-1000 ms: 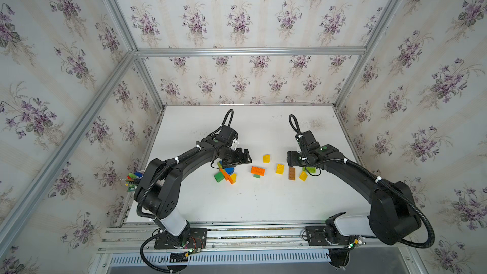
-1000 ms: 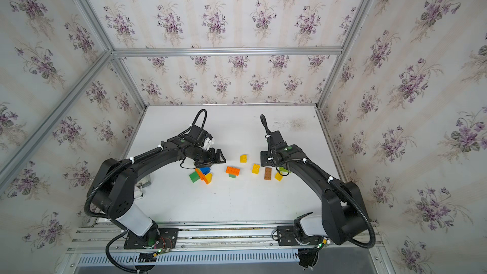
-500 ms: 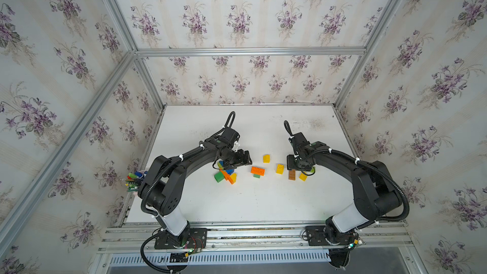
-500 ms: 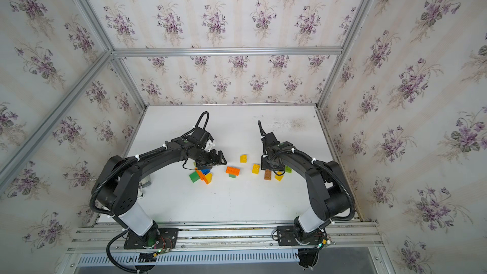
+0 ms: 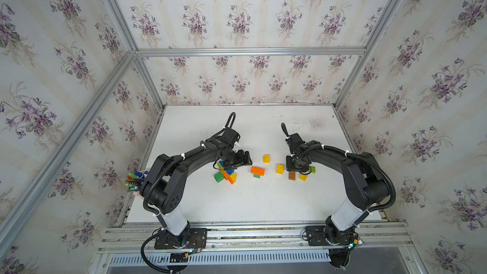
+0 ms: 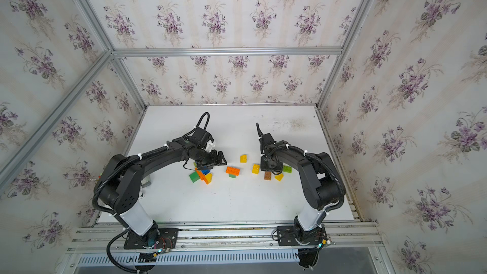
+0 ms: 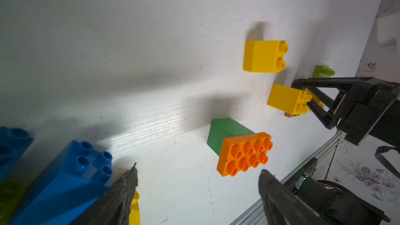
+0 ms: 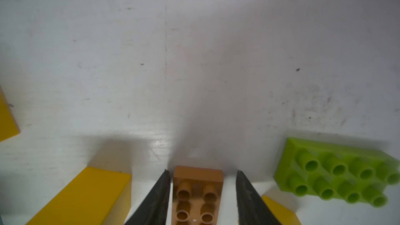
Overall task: Assemble a fork with lego
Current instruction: Pick up the lego brick from the center of the board.
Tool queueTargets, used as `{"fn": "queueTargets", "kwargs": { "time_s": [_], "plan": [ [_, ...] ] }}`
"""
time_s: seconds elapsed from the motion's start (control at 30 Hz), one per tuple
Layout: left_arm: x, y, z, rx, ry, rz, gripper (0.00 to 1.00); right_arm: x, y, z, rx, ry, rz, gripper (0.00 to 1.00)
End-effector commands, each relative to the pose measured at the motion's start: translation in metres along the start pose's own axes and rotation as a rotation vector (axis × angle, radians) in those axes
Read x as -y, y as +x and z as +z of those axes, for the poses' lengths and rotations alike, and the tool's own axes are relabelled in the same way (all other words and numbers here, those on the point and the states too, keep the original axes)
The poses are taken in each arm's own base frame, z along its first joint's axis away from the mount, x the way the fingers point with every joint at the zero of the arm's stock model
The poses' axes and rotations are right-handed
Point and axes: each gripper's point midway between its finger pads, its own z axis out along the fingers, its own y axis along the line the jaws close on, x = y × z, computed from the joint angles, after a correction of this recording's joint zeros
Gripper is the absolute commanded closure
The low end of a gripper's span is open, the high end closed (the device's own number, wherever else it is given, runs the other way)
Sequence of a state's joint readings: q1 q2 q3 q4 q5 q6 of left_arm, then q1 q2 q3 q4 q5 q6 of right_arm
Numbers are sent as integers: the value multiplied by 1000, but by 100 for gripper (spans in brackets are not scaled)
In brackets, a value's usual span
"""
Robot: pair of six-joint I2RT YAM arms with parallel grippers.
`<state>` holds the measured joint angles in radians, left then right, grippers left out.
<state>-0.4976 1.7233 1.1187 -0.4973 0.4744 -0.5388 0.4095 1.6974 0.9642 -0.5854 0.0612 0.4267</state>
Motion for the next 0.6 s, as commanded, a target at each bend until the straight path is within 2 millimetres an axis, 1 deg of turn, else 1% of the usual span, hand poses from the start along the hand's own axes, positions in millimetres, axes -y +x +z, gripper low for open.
{"fn": "queueTargets", "kwargs": {
  "time_s": [0.0,0.23,0.3,0.43,0.57],
  "plan": [
    [3,-4,-1,13,13,0,11,2,5,3,-18,10,30,52],
    [2,-4,1,10,12,-3,11,0,-1,5,-10,13,37,56],
    [0,-2,2,2,7,-6,11,0,0,6,-21,13,31,59],
    [-2,-2,2,2,0,-16,11,5,7,8,-42,33,26,63],
    [-2,-2,2,3,2,-13,11,7,15,7,-71,51,29,58]
  ]
}}
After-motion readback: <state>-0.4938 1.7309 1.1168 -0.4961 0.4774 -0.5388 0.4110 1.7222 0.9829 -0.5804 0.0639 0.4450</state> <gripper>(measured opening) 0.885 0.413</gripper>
